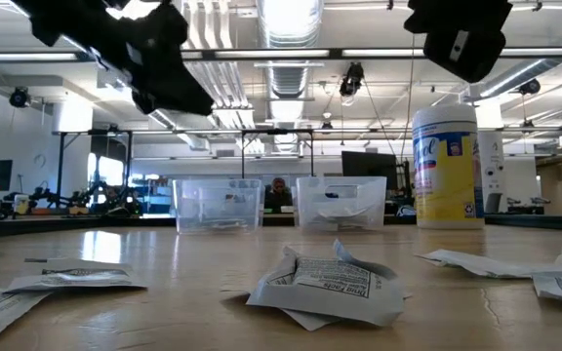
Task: Pick & Place First Aid Supplies
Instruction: Put the gray towelette pack into the right transparent bin
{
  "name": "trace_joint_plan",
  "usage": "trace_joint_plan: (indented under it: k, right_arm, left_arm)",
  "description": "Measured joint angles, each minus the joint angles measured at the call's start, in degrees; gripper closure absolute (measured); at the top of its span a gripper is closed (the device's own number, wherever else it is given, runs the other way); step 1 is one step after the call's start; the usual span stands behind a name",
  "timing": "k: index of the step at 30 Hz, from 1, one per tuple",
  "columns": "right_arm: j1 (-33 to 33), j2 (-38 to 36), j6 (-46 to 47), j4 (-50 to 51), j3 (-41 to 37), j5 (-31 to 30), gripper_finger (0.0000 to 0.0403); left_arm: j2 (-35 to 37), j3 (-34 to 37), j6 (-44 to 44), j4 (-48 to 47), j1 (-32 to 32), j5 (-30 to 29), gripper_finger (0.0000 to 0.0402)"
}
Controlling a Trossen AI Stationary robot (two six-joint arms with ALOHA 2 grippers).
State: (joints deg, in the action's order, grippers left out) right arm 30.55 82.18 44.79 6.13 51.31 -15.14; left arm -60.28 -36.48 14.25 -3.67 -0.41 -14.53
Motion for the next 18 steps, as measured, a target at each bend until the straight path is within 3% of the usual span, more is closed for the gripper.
trace_joint_plan:
  k: [12,18]
  right_arm:
    - [-0.2,0.5,-1.4,-1.5,0.0,0.0,0.0324]
    - [0.1,2.9,-3.6,-11.3,0.0,0.4,0.0291]
  left_arm:
    - [-0.8,0.1,4.4,-0.9,-21.0,0.0,0.0278]
    - [-2.2,0.1,8.8,-0.9,-27.5,-0.1,0.0278]
